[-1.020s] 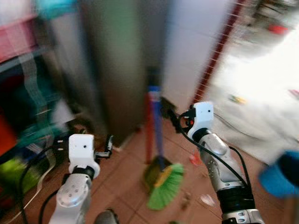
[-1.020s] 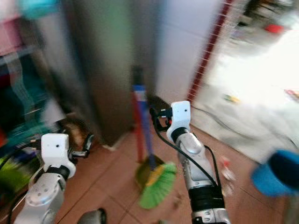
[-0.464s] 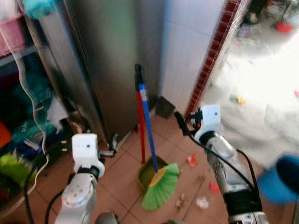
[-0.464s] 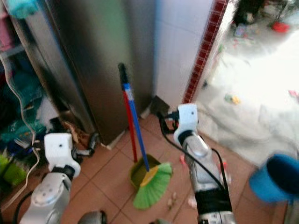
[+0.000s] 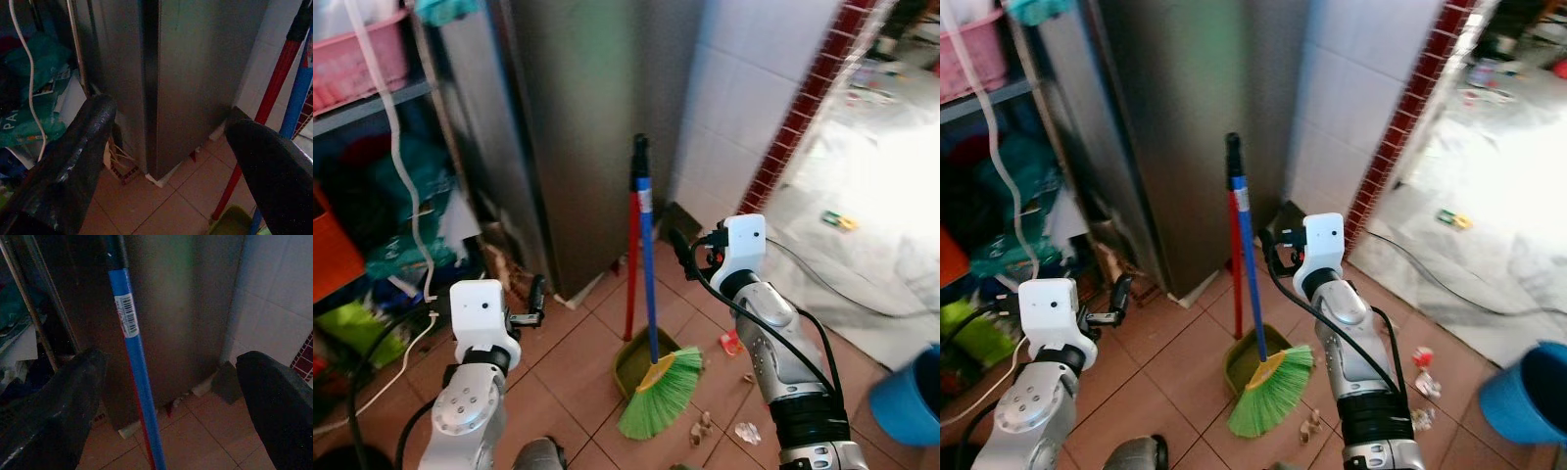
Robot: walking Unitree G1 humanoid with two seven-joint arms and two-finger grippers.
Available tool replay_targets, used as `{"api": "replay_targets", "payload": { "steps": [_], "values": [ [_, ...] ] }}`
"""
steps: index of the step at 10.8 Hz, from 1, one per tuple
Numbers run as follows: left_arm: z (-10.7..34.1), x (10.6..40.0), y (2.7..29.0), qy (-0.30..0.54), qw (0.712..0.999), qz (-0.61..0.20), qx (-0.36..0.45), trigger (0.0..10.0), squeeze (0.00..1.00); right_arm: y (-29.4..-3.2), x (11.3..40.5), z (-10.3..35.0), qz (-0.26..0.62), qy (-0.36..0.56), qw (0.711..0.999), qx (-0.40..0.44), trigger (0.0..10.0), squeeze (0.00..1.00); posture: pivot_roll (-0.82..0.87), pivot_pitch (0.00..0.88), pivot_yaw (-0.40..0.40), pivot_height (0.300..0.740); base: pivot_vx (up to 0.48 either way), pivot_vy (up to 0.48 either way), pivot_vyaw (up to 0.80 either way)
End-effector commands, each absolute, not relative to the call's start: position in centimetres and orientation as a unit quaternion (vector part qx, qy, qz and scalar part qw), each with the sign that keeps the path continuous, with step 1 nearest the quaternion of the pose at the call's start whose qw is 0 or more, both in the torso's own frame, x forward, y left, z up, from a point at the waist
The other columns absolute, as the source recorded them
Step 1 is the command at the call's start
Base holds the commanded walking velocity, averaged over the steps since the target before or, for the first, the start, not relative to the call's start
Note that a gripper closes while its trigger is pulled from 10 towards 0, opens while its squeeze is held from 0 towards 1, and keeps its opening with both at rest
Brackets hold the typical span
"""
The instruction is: Sweep floor
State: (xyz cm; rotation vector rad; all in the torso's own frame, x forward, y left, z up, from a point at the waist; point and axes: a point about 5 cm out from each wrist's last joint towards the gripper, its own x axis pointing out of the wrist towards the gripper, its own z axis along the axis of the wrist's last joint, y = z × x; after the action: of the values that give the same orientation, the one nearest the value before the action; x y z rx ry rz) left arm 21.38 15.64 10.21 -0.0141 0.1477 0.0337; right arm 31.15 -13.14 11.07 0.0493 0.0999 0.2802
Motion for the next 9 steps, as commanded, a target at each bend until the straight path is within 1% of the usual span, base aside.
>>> {"api": "replay_targets", "payload": {
  "steps": [1,2,3,5,6,7,8,9],
  "values": [
    [10.2,21.1,15.5,0.077,0.997,0.013,-0.005,10.0,0.0,-13.1,31.0,10.9,0.139,0.057,0.988,0.027,10.0,0.0,0.04,0.082,-0.045,0.74,0.0,0.0,0.0],
    [10.1,21.0,15.5,0.078,0.997,0.011,-0.006,10.0,0.0,-13.1,30.8,10.4,0.148,0.072,0.986,0.02,10.0,0.0,0.04,0.082,-0.045,0.74,0.0,0.0,0.0],
    [10.1,21.1,15.5,0.081,0.997,0.012,-0.006,10.0,0.0,-13.4,30.0,8.5,0.161,0.129,0.978,-0.009,10.0,0.0,0.04,0.08,-0.045,0.74,0.277,0.0,0.0],
    [9.8,20.7,15.6,0.091,0.996,0.015,-0.001,10.0,0.0,-14.0,29.7,8.4,0.157,0.129,0.979,-0.011,10.0,0.0,0.04,0.08,-0.044,0.74,0.277,0.0,0.0],
    [9.7,20.0,15.7,0.099,0.995,0.016,-0.002,10.0,0.0,-14.4,29.4,8.6,0.153,0.126,0.98,-0.012,10.0,0.0,0.04,0.079,-0.044,0.74,0.281,0.0,0.0],
    [9.7,18.9,15.9,0.113,0.994,0.014,-0.003,10.0,0.0,-15.3,28.9,8.8,0.126,0.115,0.985,-0.003,10.0,0.0,0.04,0.08,-0.04,0.74,0.259,0.0,0.0],
    [9.5,18.2,16.0,0.124,0.992,0.006,0.001,10.0,0.0,-15.9,28.5,9.0,0.108,0.102,0.989,0.005,10.0,0.0,0.04,0.08,-0.038,0.74,0.0,0.0,0.0],
    [9.1,17.8,16.1,0.135,0.991,-0.003,0.003,10.0,0.0,-16.0,28.2,9.1,0.105,0.095,0.99,0.009,10.0,0.0,0.04,0.076,-0.04,0.74,0.0,0.0,0.0]
  ]
}}
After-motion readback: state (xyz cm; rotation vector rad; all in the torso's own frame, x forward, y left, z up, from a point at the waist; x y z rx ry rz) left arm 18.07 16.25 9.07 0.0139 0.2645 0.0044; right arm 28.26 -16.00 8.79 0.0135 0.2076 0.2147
